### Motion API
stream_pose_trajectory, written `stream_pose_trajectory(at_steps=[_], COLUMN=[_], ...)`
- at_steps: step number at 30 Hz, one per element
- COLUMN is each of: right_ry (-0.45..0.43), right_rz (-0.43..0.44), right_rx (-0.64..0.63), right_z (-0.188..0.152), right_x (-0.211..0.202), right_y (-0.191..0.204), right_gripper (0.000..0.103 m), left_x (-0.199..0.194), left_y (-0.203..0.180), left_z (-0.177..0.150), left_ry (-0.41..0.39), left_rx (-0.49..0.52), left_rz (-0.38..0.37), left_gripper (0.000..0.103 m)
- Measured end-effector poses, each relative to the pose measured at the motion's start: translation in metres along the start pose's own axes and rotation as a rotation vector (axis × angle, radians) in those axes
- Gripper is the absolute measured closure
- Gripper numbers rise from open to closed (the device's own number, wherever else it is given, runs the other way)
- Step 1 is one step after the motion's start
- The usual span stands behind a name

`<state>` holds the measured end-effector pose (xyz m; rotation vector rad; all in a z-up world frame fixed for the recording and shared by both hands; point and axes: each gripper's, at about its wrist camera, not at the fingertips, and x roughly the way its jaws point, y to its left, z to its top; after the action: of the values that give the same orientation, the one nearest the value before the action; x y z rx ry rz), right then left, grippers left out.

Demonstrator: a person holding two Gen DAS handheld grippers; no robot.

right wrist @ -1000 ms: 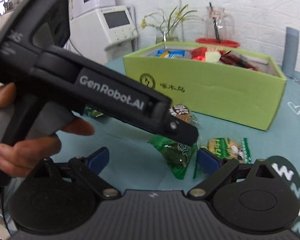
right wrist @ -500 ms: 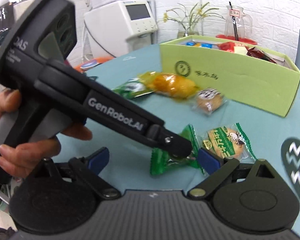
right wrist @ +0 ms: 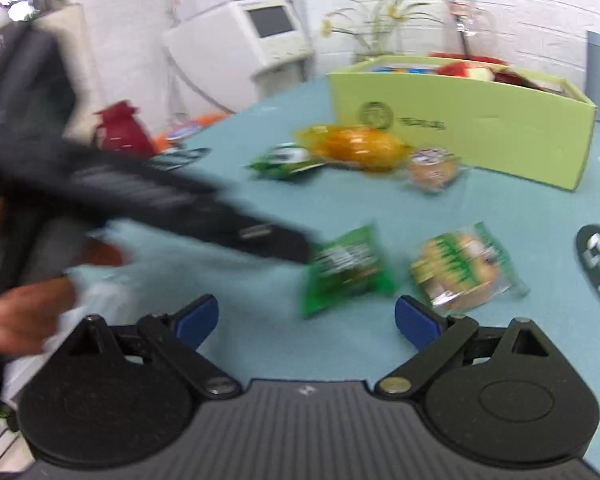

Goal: Organize snacks
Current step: 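Reach the left gripper to the green-wrapped snack and grasp it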

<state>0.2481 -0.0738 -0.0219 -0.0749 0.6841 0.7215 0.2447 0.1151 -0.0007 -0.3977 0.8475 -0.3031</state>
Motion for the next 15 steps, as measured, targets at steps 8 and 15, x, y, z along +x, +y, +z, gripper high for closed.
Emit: stream_pose_trajectory(at_steps=[8,15], right_ry=[-0.023,-0.019], right_rz=[-0.033,-0.124], right_rx=[0.028,-0.030], right_z=[-0.004,0.001], right_x=[-0.001,0.014], right_y=[0.005,0.017], right_gripper=[0.009,0.018], left_x=[0.013,0.041], left_y=[-0.012,-0.024], left_z=[0.017,0.015], left_ry=[-0.006,0.055], left_rx=[0.096,0.197], left_rz=[-0.023,-0.017], left_gripper=[0.063,0.063])
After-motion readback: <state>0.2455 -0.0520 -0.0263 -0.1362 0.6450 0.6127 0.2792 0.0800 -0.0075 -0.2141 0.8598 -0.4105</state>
